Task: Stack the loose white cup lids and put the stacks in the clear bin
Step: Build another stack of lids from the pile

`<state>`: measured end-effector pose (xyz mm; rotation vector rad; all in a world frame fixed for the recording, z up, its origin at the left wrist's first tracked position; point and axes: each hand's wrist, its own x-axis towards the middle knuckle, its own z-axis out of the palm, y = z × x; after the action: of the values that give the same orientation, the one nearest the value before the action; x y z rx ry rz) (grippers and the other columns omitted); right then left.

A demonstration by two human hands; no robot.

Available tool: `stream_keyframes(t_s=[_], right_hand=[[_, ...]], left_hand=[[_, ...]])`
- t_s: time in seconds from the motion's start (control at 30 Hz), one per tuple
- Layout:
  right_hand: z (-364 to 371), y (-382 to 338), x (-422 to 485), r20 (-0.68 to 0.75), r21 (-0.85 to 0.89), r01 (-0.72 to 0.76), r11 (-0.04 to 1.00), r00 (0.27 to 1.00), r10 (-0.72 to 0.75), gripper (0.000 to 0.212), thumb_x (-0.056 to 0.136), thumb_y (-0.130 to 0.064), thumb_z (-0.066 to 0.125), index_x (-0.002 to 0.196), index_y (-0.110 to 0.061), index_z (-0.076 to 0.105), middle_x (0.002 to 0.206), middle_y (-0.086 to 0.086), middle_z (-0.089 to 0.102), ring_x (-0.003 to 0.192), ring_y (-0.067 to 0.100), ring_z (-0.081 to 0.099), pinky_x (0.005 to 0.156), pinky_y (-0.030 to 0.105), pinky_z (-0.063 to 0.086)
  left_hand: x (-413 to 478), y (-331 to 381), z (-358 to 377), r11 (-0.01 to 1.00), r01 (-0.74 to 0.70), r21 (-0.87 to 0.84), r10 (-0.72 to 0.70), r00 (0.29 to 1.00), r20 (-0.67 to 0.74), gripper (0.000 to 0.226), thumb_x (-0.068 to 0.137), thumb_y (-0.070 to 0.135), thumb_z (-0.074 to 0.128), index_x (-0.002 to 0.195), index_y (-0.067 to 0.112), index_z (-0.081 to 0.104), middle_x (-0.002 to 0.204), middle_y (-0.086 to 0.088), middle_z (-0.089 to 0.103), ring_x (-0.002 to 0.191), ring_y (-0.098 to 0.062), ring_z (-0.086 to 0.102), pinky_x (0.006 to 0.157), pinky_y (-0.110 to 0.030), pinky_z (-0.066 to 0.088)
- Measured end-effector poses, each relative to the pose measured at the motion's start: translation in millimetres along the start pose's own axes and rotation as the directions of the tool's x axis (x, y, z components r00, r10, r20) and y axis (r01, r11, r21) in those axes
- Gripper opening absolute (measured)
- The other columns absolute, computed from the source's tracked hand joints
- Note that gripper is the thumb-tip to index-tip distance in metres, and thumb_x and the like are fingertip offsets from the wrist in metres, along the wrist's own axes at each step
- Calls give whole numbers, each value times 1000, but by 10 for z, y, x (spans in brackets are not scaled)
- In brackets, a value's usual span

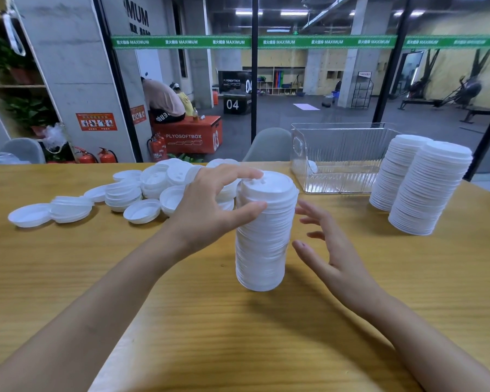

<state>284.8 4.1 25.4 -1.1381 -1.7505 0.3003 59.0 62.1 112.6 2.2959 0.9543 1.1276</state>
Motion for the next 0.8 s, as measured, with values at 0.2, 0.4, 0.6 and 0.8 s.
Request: stream_keyframes(t_s=[0.2, 0.4, 0.6, 0.8], right_hand=[[-3, 0, -5, 5, 4, -7, 1000, 1000, 7, 63, 91, -51, 51, 147, -27, 34, 144, -16, 45, 130, 13, 46, 100, 23, 41], [52, 64, -7, 43, -46, -116, 992, 992, 118, 75, 76, -65, 60, 141, -50, 25, 135, -23, 46, 125, -5, 40, 99, 11, 34], [199, 215, -64, 253, -219, -241, 945, 922, 293, 109, 57, -72, 70, 146, -50, 11, 133, -12, 53, 129, 5, 38, 108, 35, 36], [278, 204, -29, 249, -207, -230, 951, 927, 279, 96, 65, -48, 83, 144, -37, 29, 117, -19, 56, 123, 11, 45, 104, 39, 40]], left_hand=[[-26, -9, 27, 1000, 6, 17, -6, 1000, 15, 55, 67, 67, 58, 119, 51, 58, 123, 41, 49, 125, 5, 39, 104, -23, 31], [-248, -316, 162, 986, 162, -38, -162, 987, 19, 87, 56, 71, 68, 135, 51, 37, 128, 25, 51, 123, 6, 42, 100, -17, 36], [-583, -679, 523, 942, 289, 174, -322, 922, 214, 96, 50, 70, 67, 136, 47, 34, 125, 20, 54, 121, -7, 40, 107, -39, 35], [-533, -639, 624, 942, 295, 160, -325, 919, 224, 106, 42, 71, 59, 140, 34, 38, 124, 12, 60, 121, -12, 45, 104, -39, 38]])
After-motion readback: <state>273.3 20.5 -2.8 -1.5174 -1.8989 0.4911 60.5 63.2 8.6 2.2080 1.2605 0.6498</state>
